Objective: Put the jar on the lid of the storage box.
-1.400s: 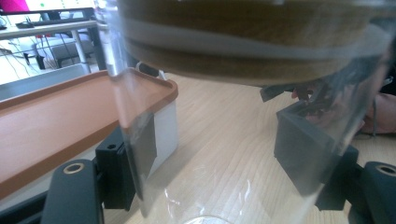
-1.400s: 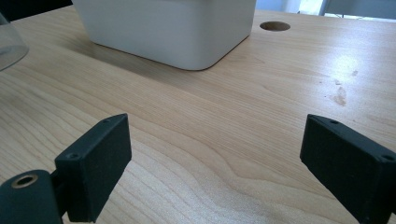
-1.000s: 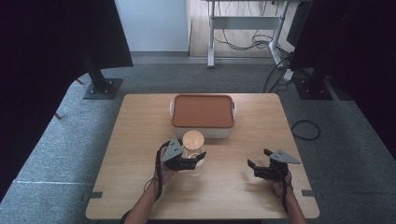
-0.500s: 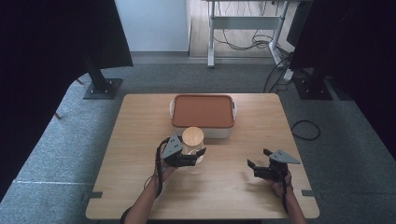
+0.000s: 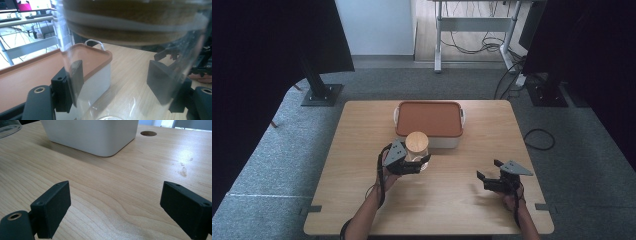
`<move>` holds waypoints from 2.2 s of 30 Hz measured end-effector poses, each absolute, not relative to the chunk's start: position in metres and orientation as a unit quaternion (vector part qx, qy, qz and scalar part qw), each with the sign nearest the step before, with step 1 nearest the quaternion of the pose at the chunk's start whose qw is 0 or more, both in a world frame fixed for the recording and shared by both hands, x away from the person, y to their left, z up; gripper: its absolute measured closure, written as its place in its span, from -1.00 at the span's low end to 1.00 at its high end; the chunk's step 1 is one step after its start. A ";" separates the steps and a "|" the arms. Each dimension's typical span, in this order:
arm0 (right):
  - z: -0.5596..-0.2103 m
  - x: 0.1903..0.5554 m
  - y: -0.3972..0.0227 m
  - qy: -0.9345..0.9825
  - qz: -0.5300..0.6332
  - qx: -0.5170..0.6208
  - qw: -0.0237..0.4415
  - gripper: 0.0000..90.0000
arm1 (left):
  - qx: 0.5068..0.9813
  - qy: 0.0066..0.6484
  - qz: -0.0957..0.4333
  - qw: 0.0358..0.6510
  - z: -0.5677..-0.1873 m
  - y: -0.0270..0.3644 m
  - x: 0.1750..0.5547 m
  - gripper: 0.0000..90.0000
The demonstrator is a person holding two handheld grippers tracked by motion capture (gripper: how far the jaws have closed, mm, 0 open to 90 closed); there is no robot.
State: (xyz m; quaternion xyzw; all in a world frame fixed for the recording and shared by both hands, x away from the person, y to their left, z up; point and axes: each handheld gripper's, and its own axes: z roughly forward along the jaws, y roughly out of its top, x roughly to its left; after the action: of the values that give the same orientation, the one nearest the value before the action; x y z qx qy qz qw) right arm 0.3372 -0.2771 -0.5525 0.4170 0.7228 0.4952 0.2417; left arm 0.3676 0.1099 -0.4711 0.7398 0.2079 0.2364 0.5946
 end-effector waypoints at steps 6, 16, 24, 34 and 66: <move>-0.552 0.337 -0.277 0.724 0.495 0.416 0.241 -0.79 | 0.741 0.207 0.239 0.592 -0.470 0.107 0.372 -0.42; -0.552 0.337 -0.277 0.724 0.494 0.416 0.241 -0.79 | 0.743 0.201 0.241 0.591 -0.464 0.105 0.374 -0.42; -0.552 0.337 -0.277 0.724 0.494 0.416 0.242 -0.79 | 0.743 0.202 0.246 0.588 -0.461 0.105 0.377 -0.42; -0.552 0.337 -0.277 0.724 0.494 0.416 0.241 -0.79 | 0.740 0.204 0.255 0.589 -0.457 0.109 0.379 -0.42; -0.552 0.337 -0.277 0.724 0.494 0.416 0.242 -0.79 | 0.731 0.200 0.274 0.591 -0.442 0.114 0.391 -0.42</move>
State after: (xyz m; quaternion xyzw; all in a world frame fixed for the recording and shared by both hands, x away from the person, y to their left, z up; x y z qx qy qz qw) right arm 0.3372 -0.2768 -0.5525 0.4164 0.7238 0.4942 0.2419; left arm 0.3906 0.1142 -0.4423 0.7315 0.1997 0.2744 0.5915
